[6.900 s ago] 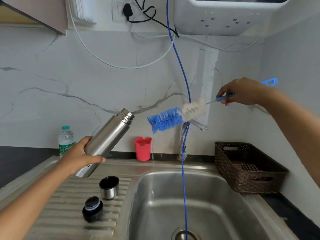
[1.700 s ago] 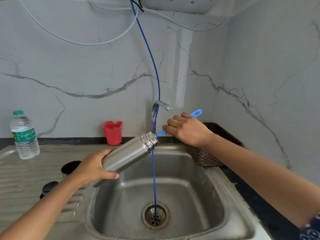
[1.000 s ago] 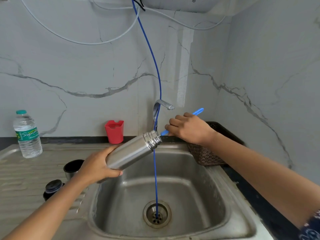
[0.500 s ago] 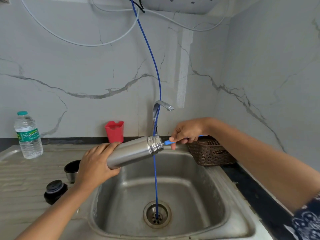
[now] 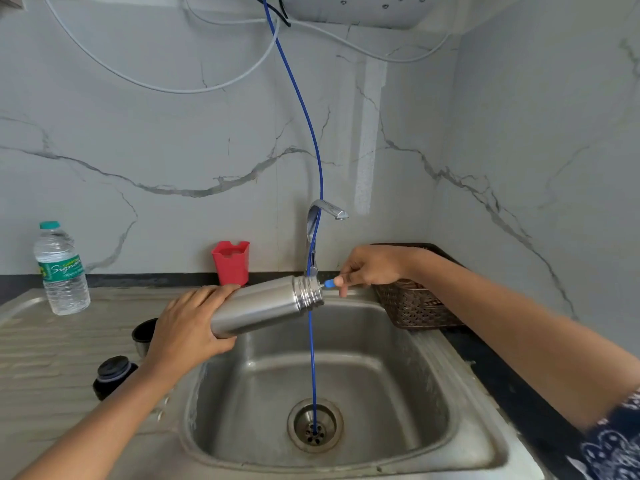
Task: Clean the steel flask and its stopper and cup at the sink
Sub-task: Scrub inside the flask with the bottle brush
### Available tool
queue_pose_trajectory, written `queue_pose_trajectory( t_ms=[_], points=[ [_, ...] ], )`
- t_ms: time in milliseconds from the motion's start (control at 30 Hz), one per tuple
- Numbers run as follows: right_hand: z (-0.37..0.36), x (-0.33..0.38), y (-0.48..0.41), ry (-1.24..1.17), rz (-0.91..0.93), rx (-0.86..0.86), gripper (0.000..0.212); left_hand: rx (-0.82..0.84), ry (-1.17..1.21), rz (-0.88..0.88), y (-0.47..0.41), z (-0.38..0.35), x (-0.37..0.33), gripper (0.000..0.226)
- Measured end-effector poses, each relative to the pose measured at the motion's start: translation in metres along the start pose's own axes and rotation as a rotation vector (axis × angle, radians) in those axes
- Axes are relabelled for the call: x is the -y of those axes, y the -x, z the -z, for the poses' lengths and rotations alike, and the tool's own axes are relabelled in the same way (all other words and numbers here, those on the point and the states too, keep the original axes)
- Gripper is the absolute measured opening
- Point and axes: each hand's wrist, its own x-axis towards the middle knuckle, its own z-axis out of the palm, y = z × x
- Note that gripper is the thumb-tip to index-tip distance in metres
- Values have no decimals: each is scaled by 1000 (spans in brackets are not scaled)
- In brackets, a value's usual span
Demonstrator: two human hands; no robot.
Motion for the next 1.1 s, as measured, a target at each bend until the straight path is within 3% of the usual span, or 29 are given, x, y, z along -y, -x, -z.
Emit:
queue_pose_trajectory(
  t_ms=[67,133,233,400,533,667,933,1100],
  points=[
    [-9,1,-7,352,34,-186,37,33,14,35,1,1,1,84],
    [-26,-4,-17,695,189,-502,23,76,63,78,2,4,0,87],
    [-42,-9,-23,792,335,-755,12,134,126,150,6,14,-3,93],
    [-28,-14,-21,733,388,-755,9,197,145,227,13,24,-9,90],
    [-9,-16,-9,702,358,-752,34,174,162,231,17,30,-10,91],
    [-5,-22,1,656,336,-718,37,200,171,205,11,35,-11,89],
    [0,-32,14,722,455,-870,27,470,475,213,12,41,11,66],
    [2,-38,17,749,478,-889,25,616,637,198,8,42,24,81]
  ],
)
